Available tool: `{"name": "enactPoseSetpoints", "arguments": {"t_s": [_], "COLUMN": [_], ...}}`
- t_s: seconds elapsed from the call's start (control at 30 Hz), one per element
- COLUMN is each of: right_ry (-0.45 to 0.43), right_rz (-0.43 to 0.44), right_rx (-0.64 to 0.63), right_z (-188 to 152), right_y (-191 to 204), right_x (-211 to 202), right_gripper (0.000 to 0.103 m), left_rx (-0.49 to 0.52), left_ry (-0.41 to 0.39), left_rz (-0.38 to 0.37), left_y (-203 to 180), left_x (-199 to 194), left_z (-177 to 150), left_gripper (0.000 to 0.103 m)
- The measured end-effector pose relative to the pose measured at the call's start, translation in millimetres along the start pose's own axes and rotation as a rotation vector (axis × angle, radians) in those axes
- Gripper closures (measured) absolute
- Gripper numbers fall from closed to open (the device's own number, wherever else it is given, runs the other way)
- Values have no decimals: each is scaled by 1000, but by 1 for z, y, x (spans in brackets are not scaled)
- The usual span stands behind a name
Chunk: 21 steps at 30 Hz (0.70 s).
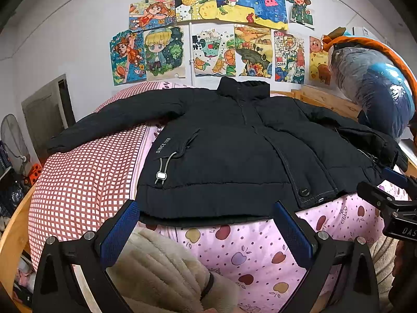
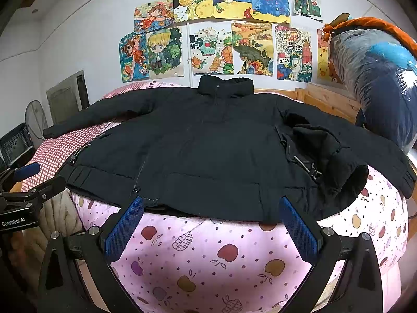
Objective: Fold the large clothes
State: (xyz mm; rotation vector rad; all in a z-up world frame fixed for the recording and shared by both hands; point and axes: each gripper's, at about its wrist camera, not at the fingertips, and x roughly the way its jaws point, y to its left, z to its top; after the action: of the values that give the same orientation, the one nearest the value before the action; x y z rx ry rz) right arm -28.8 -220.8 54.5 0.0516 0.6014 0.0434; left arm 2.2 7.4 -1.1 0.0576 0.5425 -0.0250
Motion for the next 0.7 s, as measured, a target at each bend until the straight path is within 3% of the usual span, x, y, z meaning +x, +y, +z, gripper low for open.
{"name": "enactPoseSetpoints", "arguments": {"t_s": [0.7], "right_ry": [-2], "right_rz": [-2], "right_rx": [3], "right_z": [-4], "right_y": [-4], "right_x": [2], "right_gripper": [1], "left_rx": [-8], "left_ry": [5], "left_rz": [-2], "left_y": [2], "left_x": [1], "left_z": [-1], "left_gripper": [0]}}
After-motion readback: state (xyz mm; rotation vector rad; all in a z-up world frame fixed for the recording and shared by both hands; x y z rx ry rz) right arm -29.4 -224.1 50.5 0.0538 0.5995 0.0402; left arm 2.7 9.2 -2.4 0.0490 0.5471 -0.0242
